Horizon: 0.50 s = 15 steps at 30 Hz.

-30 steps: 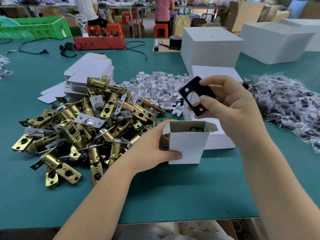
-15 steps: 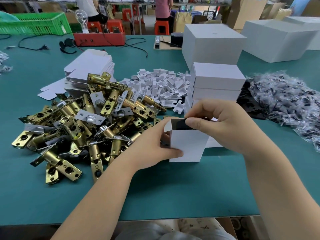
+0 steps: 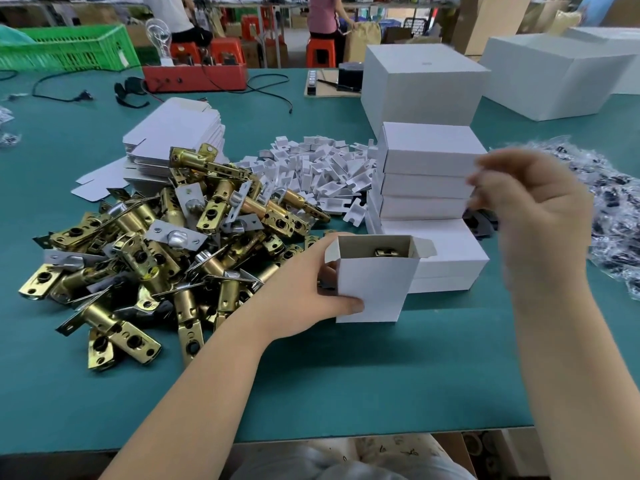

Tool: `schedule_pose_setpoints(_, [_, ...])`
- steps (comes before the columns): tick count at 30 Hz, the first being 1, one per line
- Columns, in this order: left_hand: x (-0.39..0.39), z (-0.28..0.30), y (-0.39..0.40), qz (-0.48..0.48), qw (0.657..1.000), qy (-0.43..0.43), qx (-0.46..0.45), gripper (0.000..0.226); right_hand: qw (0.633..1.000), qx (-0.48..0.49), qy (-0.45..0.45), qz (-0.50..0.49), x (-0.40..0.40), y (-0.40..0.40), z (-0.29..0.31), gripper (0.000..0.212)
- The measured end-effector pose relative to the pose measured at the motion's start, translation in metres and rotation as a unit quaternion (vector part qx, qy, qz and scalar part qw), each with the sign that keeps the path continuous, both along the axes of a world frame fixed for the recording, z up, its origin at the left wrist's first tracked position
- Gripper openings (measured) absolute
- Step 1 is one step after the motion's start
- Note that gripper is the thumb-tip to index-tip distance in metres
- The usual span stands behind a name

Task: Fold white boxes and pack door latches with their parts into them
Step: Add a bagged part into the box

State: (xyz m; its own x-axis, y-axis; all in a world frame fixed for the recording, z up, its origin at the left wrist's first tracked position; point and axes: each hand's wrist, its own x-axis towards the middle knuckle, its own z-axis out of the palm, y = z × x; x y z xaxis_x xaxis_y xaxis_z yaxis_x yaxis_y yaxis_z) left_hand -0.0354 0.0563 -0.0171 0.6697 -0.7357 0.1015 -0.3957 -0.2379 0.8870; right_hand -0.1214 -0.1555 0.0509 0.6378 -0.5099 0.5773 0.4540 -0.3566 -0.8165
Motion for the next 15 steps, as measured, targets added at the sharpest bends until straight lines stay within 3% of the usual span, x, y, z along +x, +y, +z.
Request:
schedule_pose_setpoints(3, [0.000, -0.001, 0.000, 0.002, 1.000, 0.001, -0.005, 0.069, 0.987, 0.082, 0.018, -0.136, 0.001, -0.049, -0.007, 0.022])
schedule_pose_setpoints(6, [-0.001, -0.003, 0.000, 0.012, 1.000, 0.010, -0.012, 0.071, 0.946, -0.034, 0.242, -0.212, 0.006, -0.109, -0.021, 0.018])
schedule_pose_setpoints(7, [-0.002, -0.003, -0.001, 0.012, 1.000, 0.010, -0.017, 0.070, 0.903, -0.113, 0.348, -0.225, 0.009, -0.128, -0.029, 0.023])
schedule_pose_setpoints(9, [-0.004, -0.004, -0.002, 0.012, 1.000, 0.004, -0.021, 0.070, 0.777, -0.246, 0.521, -0.256, 0.011, -0.153, -0.046, 0.038])
schedule_pose_setpoints(10, [-0.004, -0.005, -0.003, 0.014, 1.000, 0.005, -0.022, 0.070, 0.723, -0.281, 0.569, -0.273, 0.011, -0.158, -0.055, 0.043])
schedule_pose_setpoints(11, [-0.003, -0.005, -0.003, 0.014, 1.000, 0.011, -0.025, 0.071, 0.693, -0.294, 0.593, -0.287, 0.011, -0.159, -0.064, 0.046])
schedule_pose_setpoints(15, [-0.003, -0.005, -0.003, 0.018, 0.999, 0.026, -0.033, 0.075, 0.702, -0.289, 0.557, -0.336, 0.016, -0.156, -0.087, 0.053])
